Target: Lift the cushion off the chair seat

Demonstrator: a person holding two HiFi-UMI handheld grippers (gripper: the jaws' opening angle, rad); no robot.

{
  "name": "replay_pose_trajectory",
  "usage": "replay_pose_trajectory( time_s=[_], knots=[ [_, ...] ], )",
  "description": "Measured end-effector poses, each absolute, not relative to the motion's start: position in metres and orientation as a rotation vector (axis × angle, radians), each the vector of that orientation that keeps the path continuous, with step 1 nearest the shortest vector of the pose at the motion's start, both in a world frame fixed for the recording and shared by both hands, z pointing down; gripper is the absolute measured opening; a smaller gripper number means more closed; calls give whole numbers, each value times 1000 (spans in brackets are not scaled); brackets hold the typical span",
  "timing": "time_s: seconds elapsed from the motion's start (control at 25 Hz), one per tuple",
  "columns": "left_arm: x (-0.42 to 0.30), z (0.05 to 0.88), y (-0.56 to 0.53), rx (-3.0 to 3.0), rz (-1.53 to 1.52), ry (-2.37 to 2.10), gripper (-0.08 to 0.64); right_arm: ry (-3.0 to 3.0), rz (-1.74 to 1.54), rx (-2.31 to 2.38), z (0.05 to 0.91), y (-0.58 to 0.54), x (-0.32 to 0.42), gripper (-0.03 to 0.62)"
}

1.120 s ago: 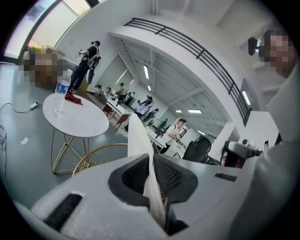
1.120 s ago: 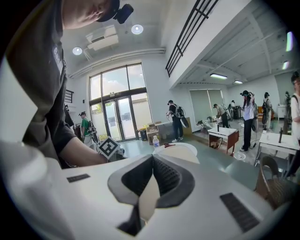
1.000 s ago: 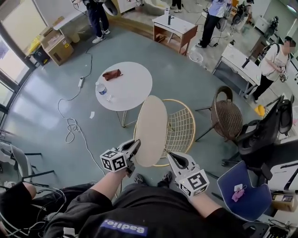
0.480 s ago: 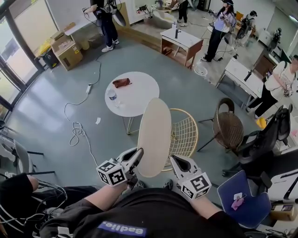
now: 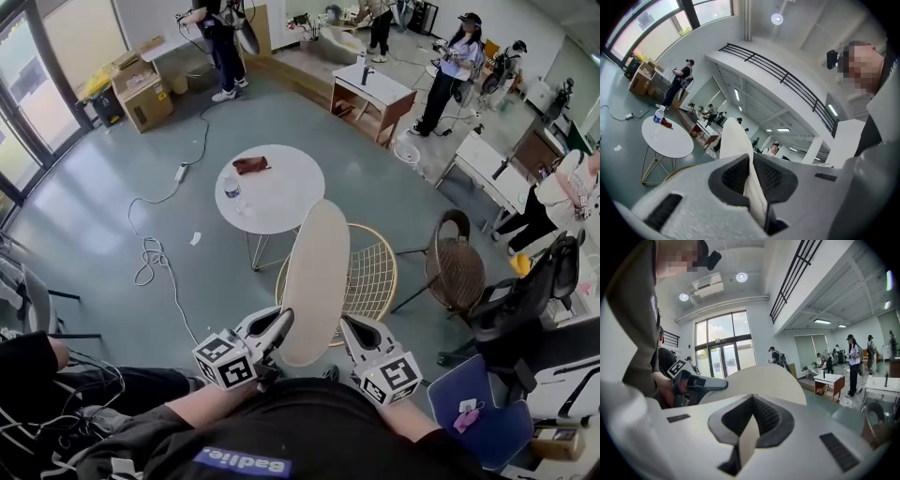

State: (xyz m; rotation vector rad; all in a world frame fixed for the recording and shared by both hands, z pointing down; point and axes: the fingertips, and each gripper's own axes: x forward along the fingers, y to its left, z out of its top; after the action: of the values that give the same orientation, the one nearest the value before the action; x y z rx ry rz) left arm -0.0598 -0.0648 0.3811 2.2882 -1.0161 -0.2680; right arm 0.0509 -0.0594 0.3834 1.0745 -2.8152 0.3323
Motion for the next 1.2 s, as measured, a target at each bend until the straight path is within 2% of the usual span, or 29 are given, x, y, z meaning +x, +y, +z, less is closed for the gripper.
replay_pose_trajectory(
  time_s=[1.2],
  knots=[
    [-50, 380, -58, 2308, -262, -951, 41, -2830, 314, 1040, 378, -55, 40, 26]
  ],
)
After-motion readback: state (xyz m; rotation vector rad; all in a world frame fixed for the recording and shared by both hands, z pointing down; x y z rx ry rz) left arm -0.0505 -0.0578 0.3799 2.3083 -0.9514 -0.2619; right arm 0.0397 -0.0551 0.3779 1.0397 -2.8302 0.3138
